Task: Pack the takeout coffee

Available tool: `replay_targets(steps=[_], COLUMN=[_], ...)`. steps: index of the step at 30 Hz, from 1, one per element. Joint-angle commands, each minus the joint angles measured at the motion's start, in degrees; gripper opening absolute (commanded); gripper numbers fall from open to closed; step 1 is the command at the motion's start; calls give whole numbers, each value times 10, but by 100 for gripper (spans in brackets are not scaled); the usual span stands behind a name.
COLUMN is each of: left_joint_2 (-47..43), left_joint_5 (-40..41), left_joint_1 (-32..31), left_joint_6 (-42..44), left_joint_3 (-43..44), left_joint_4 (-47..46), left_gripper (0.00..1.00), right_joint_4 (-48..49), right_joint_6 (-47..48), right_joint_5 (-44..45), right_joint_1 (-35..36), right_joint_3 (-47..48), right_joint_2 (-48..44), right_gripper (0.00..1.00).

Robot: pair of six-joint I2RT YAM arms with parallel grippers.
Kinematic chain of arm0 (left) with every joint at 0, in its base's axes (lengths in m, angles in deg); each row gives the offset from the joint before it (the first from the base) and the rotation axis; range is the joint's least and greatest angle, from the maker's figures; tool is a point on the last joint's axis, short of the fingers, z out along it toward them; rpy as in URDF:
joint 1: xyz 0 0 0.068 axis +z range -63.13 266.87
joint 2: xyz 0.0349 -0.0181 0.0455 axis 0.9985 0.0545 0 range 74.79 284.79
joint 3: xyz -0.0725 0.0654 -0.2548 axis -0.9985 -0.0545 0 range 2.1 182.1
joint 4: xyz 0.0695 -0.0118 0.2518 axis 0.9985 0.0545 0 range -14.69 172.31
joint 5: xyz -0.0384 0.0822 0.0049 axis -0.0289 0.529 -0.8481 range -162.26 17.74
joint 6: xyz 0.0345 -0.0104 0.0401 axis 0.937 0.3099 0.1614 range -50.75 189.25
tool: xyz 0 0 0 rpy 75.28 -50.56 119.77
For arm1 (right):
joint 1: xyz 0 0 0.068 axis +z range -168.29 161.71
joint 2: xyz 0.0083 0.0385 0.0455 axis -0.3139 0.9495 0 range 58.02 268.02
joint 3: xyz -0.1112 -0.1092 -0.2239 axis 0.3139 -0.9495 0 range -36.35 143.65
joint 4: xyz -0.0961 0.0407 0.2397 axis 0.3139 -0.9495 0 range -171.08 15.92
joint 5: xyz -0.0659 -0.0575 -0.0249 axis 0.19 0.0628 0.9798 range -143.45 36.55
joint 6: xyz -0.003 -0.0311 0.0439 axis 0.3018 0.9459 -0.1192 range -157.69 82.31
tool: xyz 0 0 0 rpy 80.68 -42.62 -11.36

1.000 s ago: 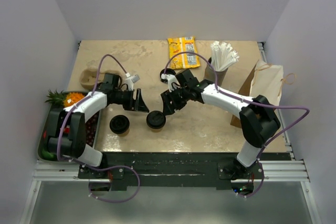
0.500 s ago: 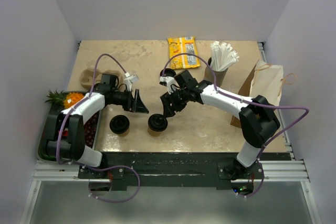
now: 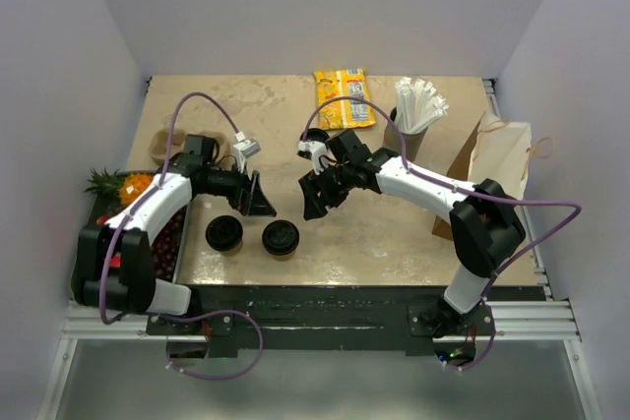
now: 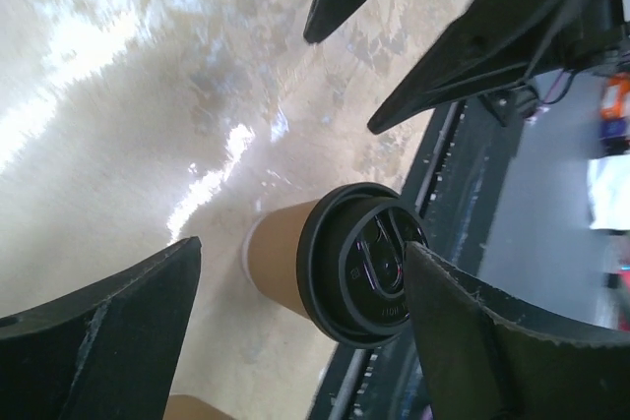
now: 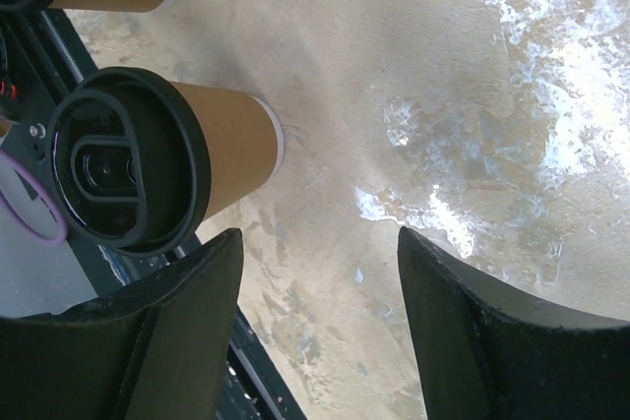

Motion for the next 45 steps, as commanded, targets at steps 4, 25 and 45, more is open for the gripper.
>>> replay_targets(steps=[4,25,45], left_joint_2=[-90,-130,-183], left_joint_5=[-3,123,210], left_joint_1=[-14,-185,-242], left_joint_6=[188,259,316], left_joint_3=[34,-30,-106], left_joint_4=[61,18,-1], left_gripper=[90,90,83], right_joint_4=[2,32,42], right_joint_6=[8,-10,-14], right_joint_5=[-24,-39,-36], right_joint_1=[0,-12,-13], right_joint_3=[16,-48,-50], right_joint_2=[-48,-90,-79], right_gripper=[69,72,73])
